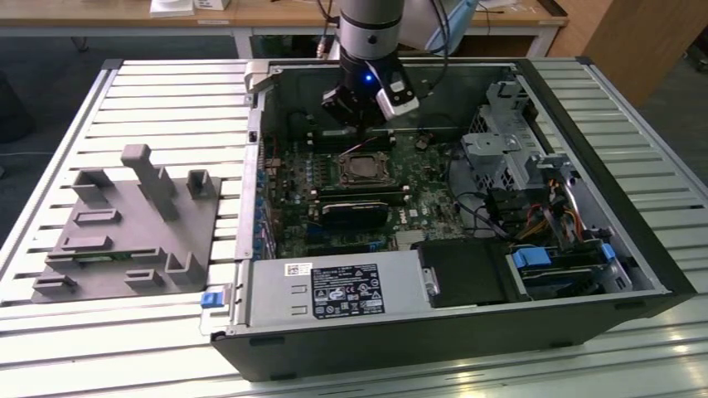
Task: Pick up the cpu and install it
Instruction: 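Install the first cpu locking lever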
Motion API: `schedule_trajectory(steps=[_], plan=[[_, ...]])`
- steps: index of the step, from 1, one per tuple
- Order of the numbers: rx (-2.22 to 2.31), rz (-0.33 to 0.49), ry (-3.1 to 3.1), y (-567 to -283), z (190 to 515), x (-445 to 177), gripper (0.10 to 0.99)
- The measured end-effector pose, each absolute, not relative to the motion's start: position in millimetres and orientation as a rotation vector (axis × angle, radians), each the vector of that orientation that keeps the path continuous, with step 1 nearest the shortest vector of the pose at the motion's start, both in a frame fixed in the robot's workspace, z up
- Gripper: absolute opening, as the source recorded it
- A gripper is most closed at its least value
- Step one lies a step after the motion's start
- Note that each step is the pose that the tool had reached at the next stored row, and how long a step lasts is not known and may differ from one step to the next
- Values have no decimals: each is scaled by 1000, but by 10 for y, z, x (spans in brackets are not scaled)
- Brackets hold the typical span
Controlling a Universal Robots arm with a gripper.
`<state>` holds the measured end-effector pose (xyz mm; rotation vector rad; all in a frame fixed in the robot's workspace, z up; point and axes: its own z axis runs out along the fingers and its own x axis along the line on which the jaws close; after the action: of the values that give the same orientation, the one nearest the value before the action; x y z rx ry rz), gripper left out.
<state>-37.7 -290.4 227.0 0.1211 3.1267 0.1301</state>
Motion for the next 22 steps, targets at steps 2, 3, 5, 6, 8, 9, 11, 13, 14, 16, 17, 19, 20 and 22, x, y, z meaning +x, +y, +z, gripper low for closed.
schedule_trajectory(steps=[2, 3, 5, 6, 8, 9, 11, 13, 14, 16, 17, 19, 20, 22], plan=[[121, 129, 3127, -2895, 2261, -368, 106], [121, 129, 3127, -2889, 2255, -364, 106], [121, 130, 3127, -2867, 2249, -361, 106], [121, 130, 3127, -2859, 2247, -359, 106], [121, 130, 3127, -2851, 2240, -353, 106], [121, 130, 3127, -2849, 2237, -347, 106], [121, 130, 3127, -2843, 2230, -325, 106], [121, 130, 3127, -2842, 2223, -303, 106], [121, 130, 3127, -2842, 2219, -292, 106], [121, 130, 3127, -2842, 2212, -271, 106], [121, 130, 3127, -2842, 2208, -264, 106], [121, 130, 3127, -2842, 2196, -245, 106], [121, 130, 3127, -2842, 2187, -234, 106], [121, 130, 3128, -2842, 2161, -214, 106]])
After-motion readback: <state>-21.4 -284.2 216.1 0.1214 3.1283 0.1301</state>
